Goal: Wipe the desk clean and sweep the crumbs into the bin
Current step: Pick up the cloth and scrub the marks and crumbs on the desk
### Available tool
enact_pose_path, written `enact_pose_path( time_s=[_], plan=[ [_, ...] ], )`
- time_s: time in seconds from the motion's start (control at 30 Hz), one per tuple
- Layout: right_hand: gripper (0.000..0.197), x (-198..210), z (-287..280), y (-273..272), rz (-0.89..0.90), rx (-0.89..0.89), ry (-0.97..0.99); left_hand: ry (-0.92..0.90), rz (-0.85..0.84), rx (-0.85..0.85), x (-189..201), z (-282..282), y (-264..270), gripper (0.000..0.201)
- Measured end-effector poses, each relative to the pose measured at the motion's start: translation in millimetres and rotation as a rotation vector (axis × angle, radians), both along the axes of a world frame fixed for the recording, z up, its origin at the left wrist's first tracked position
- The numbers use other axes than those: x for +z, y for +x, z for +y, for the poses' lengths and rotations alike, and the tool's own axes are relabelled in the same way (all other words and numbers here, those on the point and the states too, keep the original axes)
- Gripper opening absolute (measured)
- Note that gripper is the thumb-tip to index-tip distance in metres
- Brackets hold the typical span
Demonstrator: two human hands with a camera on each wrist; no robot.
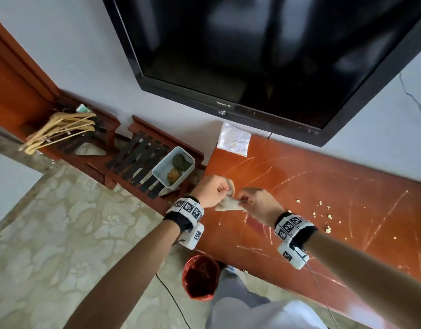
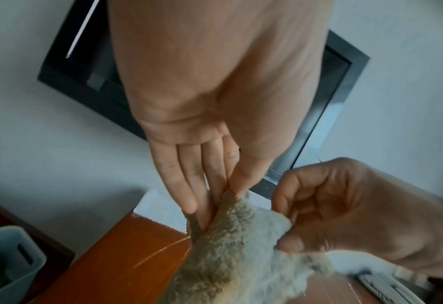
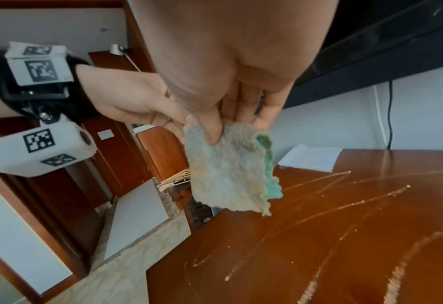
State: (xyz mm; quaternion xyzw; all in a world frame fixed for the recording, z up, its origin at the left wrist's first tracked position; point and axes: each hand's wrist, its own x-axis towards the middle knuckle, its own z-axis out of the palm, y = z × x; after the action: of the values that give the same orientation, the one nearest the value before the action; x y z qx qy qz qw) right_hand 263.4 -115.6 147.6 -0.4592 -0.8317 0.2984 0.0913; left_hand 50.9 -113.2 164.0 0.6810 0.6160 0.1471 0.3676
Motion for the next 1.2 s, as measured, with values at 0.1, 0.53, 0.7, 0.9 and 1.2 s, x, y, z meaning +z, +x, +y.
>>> enact_pose_path(
  time_s=[0.1,0.53,0.7,0.9,1.2],
  plan=[
    [0.009,10.9,-12.8,12.4,0.06,0.075,0.194,0.032,0.055,-0.075,20.3,-20.8,12.6,0.01],
    [0.018,31.0,-119.8,73.5,0.207,0.14,0.069,-0.14,-0.142,-0.093,38.1,-139.5,64.2,0.017],
    [0.033,25.1,-145.8,84.4,0.141,0.005,-0.027,-0.193,-0.156,-0.114,35.2,-167.5,69.3,0.03],
    [0.032,16.7,-142.4,85.9,0.104,-0.101,-0.132,-0.099,-0.055,-0.152,30.0,-160.8,80.1,0.009],
    [0.021,5.8,-98.5,46.3,0.155,-0.062,-0.571,-0.043,-0.107,-0.203,9.5,-97.9,60.1,0.014]
  ],
)
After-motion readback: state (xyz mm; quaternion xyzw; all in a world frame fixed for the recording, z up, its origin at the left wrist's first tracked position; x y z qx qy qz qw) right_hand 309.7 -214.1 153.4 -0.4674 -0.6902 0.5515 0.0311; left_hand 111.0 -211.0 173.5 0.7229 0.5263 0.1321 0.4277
